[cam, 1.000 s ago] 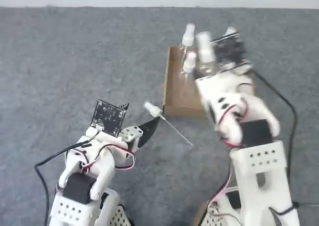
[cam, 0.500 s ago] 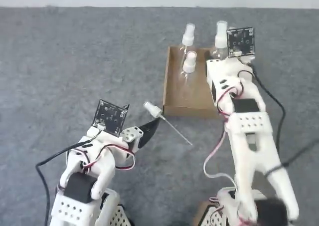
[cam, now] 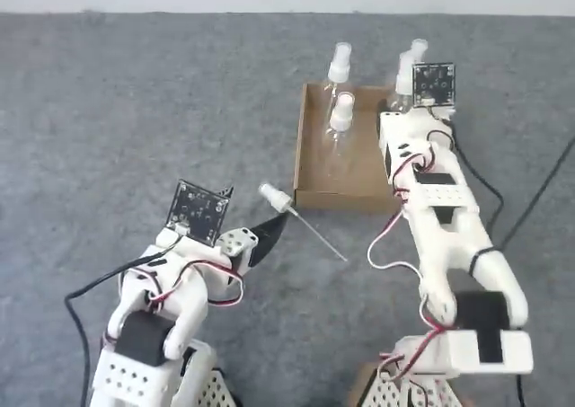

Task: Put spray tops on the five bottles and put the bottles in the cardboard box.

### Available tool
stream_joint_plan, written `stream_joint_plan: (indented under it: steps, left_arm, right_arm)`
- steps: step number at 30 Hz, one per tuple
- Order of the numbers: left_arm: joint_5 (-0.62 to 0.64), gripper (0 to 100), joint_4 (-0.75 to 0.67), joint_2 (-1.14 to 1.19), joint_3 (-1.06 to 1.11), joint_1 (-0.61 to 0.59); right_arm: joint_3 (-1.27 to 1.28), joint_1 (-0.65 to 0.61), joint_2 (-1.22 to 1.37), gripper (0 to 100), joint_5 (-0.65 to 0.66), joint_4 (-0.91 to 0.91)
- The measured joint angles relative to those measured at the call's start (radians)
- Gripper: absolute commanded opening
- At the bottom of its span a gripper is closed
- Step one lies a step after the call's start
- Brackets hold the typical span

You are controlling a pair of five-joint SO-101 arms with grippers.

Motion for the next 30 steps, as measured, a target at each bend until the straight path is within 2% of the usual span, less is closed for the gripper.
stream_joint_plan:
  steps: [8, 30]
  left_arm:
    - [0.000, 29, 0.000, 0.000, 0.000, 0.000]
    - [0.000, 29, 0.000, 0.000, 0.000, 0.000]
  right_arm:
    - [0.000, 0.003, 0.078, 0.6, 0.000, -0.064]
    - [0.028, 0.005, 0.077, 0.7, -0.003, -0.084]
